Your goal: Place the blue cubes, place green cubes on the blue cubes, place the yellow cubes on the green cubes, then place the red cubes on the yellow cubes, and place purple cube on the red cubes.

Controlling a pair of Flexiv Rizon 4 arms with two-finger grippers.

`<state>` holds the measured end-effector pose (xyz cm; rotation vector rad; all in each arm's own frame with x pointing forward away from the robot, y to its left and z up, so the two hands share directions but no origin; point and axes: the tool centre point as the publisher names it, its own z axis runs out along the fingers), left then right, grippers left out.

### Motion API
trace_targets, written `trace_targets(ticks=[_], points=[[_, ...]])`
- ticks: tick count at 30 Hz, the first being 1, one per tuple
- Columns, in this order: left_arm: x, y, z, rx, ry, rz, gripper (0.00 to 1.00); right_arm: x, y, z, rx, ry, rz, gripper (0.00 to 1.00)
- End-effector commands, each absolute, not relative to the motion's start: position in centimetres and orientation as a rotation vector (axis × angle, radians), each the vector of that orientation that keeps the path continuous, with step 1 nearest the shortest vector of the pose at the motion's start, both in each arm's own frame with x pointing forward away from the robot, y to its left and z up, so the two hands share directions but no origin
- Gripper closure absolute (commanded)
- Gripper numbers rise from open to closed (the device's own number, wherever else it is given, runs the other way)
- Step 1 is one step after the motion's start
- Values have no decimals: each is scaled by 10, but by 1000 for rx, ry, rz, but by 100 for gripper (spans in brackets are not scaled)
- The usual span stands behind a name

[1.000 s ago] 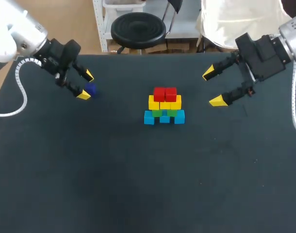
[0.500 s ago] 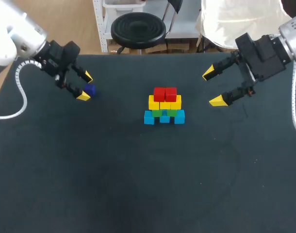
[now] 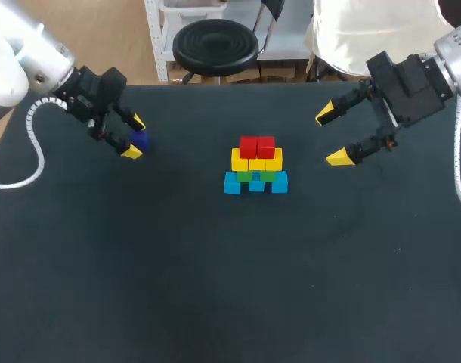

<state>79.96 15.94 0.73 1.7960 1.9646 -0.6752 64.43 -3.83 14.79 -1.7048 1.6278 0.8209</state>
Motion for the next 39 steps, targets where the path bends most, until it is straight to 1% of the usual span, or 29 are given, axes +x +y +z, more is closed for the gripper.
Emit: trace_targets(ticks=[1, 3, 4, 5, 6, 7, 8, 9, 11, 13, 16, 17, 19, 22, 25, 26, 27, 28, 29, 30, 33, 34, 36, 38, 39], points=[[797, 159, 8, 1793, 1972, -667, 12, 644, -38, 148, -1704, 1628, 820, 0], [797, 159, 7, 1792, 1974, -669, 15, 644, -38, 148, -1704, 1628, 820, 0], [797, 159, 6, 1792, 1975, -670, 22, 644, -38, 148, -1704, 1628, 820, 0], [797, 158, 6, 1791, 1976, -671, 26, 644, -38, 148, -1704, 1628, 820, 0], [797, 158, 6, 1790, 1976, -672, 30, 644, -38, 148, -1704, 1628, 820, 0], [797, 158, 6, 1790, 1977, -673, 31, 644, -38, 148, -1704, 1628, 820, 0], [798, 158, 5, 1789, 1978, -673, 30, 644, -38, 148, -1704, 1628, 820, 0], [798, 158, 5, 1788, 1980, -674, 27, 644, -38, 148, -1704, 1628, 820, 0], [798, 158, 5, 1786, 1982, -676, 17, 644, -38, 148, -1704, 1628, 820, 0], [798, 158, 4, 1785, 1983, -675, 9, 644, -38, 148, -1704, 1628, 820, 0], [799, 159, 4, 1784, 1984, -673, 2, 644, -38, 148, -1704, 1628, 820, 0], [799, 159, 4, 1784, 1985, -672, 2, 644, -38, 148, -1704, 1628, 820, 0], [800, 159, 3, 1784, 1987, -670, 5, 644, -38, 148, -1704, 1628, 820, 0], [800, 159, 3, 1784, 1987, -669, 17, 644, -38, 148, -1704, 1628, 820, 0], [801, 160, 2, 1781, 1989, -669, 24, 644, -38, 148, -1704, 1628, 820, 0], [802, 160, 2, 1780, 1989, -668, 31, 644, -38, 148, -1704, 1628, 820, 0], [802, 160, 2, 1777, 1990, -668, 35, 644, -38, 148, -1704, 1628, 820, 0], [802, 160, 2, 1774, 1991, -668, 36, 644, -38, 148, -1704, 1628, 820, 0], [802, 161, 2, 1771, 1992, -668, 43, 644, -38, 148, -1704, 1628, 820, 0], [802, 161, 2, 1768, 1994, -668, 45, 644, -38, 148, -1704, 1628, 820, 0], [802, 163, 1, 1757, 2001, -667, 47, 644, -38, 148, -1704, 1628, 820, 0], [802, 164, 1, 1754, 2004, -666, 45, 644, -38, 148, -1704, 1628, 820, 0], [802, 165, 1, 1750, 2007, -663, 37, 644, -38, 148, -1704, 1628, 820, 0], [801, 166, 0, 1745, 2013, -658, 37, 644, -38, 148, -1704, 1628, 820, 0], [801, 167, 0, 1742, 2017, -654, 35, 644, -38, 148, -1704, 1628, 820, 0]])
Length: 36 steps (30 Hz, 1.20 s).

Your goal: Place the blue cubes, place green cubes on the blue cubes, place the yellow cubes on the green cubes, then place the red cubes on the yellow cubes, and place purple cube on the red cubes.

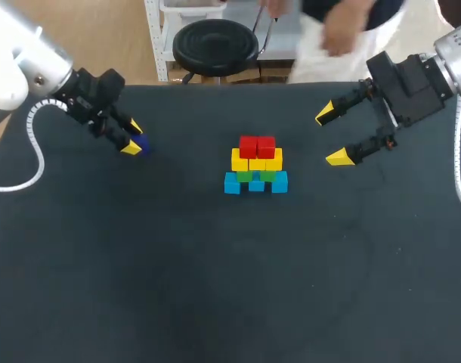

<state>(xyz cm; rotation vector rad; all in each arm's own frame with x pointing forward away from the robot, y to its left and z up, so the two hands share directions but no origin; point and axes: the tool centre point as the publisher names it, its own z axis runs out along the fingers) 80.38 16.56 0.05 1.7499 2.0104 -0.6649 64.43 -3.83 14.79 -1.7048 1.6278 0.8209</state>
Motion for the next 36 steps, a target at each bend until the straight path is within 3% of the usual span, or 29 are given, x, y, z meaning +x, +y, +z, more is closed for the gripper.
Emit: trace_targets(ticks=[1, 7, 12, 19, 23, 36], points=[[801, 167, 0, 1741, 2019, -652, 34, 644, -38, 148, -1704, 1628, 820, 0], [801, 167, -2, 1734, 2030, -639, 34, 644, -38, 148, -1704, 1628, 820, 0], [802, 167, -4, 1726, 2043, -626, 49, 644, -38, 148, -1704, 1628, 820, 0], [803, 168, -6, 1717, 2050, -618, 61, 644, -38, 148, -1704, 1628, 820, 0], [804, 169, -6, 1708, 2058, -620, 100, 644, -38, 148, -1704, 1628, 820, 0], [793, 119, 67, 1695, 1701, -800, 100, 644, -38, 148, -1704, 1628, 820, 0]])
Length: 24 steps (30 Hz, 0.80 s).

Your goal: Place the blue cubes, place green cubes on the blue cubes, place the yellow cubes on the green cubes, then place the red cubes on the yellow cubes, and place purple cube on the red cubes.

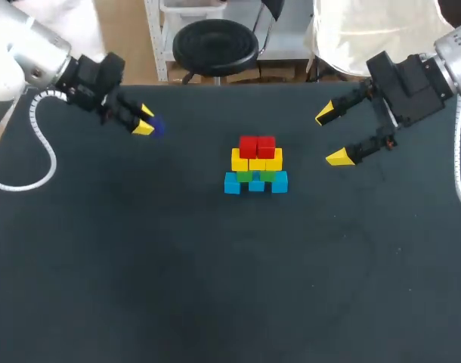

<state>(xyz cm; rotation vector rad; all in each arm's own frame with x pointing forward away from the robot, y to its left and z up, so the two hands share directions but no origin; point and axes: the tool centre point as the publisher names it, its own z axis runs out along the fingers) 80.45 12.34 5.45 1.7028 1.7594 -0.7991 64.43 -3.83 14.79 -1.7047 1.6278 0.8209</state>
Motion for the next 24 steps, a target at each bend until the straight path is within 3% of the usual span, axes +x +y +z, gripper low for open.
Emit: trace_targets(ticks=[1, 24], points=[[792, 113, 74, 1690, 1676, -806, 100, 644, -38, 148, -1704, 1628, 820, 0], [753, 64, 136, 1894, 1619, -707, 100, 644, -38, 148, -1704, 1628, 820, 0]])
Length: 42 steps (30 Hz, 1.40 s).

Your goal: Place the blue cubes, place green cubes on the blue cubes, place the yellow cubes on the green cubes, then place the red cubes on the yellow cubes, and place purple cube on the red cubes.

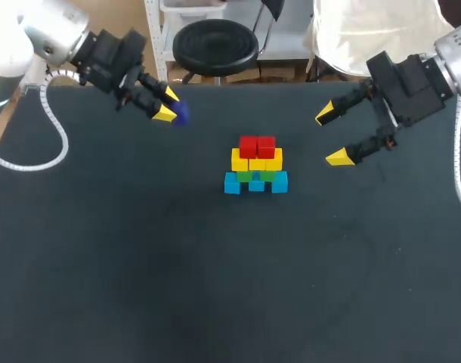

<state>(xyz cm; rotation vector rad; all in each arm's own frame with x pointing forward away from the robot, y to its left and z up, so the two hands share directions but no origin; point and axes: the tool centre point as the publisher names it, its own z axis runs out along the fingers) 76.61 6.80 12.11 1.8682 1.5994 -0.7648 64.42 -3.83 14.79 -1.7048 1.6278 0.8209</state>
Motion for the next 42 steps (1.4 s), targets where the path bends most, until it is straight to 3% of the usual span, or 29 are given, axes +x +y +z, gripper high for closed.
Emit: trace_targets(ticks=[1, 19, 42], points=[[750, 62, 139, 1901, 1618, -700, 100, 644, -38, 148, -1704, 1628, 820, 0], [704, 22, 161, 2150, 1533, -692, 100, 644, -38, 148, -1704, 1628, 820, 0], [704, 22, 161, 2150, 1533, -692, 100, 644, -38, 148, -1704, 1628, 820, 0]])
